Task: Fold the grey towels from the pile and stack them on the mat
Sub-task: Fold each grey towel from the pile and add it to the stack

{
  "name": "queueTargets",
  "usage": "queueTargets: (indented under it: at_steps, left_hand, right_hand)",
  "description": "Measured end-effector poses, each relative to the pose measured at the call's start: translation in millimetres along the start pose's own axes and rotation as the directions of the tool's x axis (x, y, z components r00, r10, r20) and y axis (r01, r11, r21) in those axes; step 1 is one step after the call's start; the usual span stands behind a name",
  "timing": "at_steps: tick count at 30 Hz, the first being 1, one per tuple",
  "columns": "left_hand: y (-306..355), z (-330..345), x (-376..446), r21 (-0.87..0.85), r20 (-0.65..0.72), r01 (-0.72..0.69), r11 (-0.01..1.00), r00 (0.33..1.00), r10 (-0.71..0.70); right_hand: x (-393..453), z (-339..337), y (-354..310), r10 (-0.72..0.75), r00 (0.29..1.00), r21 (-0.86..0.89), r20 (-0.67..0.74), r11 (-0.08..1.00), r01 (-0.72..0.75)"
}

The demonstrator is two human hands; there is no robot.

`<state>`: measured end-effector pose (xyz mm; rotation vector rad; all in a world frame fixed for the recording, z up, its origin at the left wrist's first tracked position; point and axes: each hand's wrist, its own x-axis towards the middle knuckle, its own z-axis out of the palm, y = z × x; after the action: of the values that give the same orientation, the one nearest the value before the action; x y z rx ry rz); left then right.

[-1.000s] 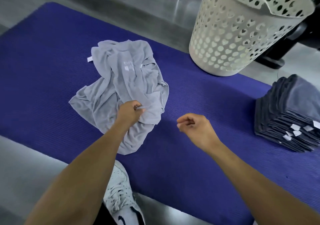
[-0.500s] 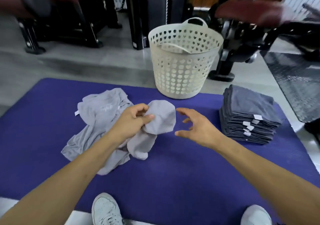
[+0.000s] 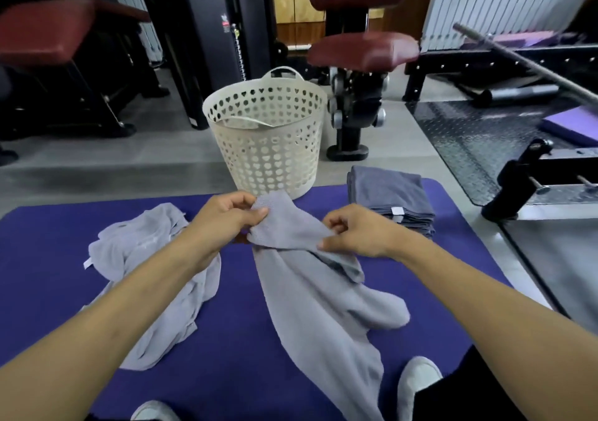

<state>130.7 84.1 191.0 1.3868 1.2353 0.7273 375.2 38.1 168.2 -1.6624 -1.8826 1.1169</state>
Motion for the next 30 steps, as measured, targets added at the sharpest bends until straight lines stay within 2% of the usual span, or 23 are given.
queueTargets:
  at_steps: [3,5,8,10,12,14,17,19,21,23,26,27,28,30]
  left_hand:
    - [-10,3,7,0.224,0.001,0.072,0.972,0.997,-0.074]
    - [-14,4,10,0.376,0.003,0.081,0.923,0.996,-0.089]
    - [-15,8,12,0.537,-0.01,-0.009,0.844,1.0,0.017]
    - [-13,12,12,0.534,0.108,-0.144,0.833,0.989,0.102]
    - [-13,23,7,0.507,0.263,-0.235,0.829,0.958,0.11]
    - [-17,38,2,0.508,0.323,-0.294,0.81,0.936,0.138]
    - [-21,54,2,0.479,0.278,-0.372,0.795,0.923,0.264]
    - [-18,51,4,0.47,0.239,-0.371,0.801,0.927,0.289]
    - [-15,43,6,0.433,0.226,-0.344,0.833,0.936,0.269]
    - [-11,33,6,0.38,0.19,-0.321,0.868,0.945,0.267]
    - [-10,21,12,0.358,0.09,-0.304,0.883,0.952,0.291]
    - [-10,16,14,0.384,0.06,-0.289,0.877,0.956,0.289]
    - [-11,11,16,0.436,0.03,-0.264,0.86,0.96,0.28]
    - [-17,0,21,0.631,0.004,-0.181,0.754,0.973,0.229]
  right_hand:
    - [-11,-15,2,0.042,0.993,0.041,-0.114,0.998,-0.038]
    - [-18,-24,1,0.089,0.987,0.089,-0.135,0.993,-0.077]
    - [-22,-25,-2,0.072,0.992,0.054,-0.103,0.996,-0.067]
    - [-20,-22,-8,0.041,0.994,0.042,-0.103,0.998,-0.037]
    - [-17,-18,-13,0.016,0.995,0.056,-0.096,0.998,-0.01]
    - [-14,-15,-17,-0.002,0.999,0.1,-0.054,0.995,0.007]
    - [-9,-15,-16,-0.012,1.0,0.213,-0.017,0.977,0.016]
    - [-8,-16,-13,-0.011,1.0,0.309,0.019,0.951,0.005]
    - [-7,-17,-6,0.006,0.997,0.331,0.079,0.943,-0.032]
    - [-7,-15,2,0.042,0.987,0.233,0.156,0.969,-0.078]
    - [-5,-9,14,0.164,0.968,-0.173,0.192,0.976,-0.131]
    - [-5,-9,16,0.199,0.965,-0.236,0.172,0.959,-0.155]
    - [-3,-11,18,0.204,0.969,-0.226,0.141,0.959,-0.169]
    - [-1,-17,15,0.141,0.99,-0.102,0.017,0.985,-0.139]
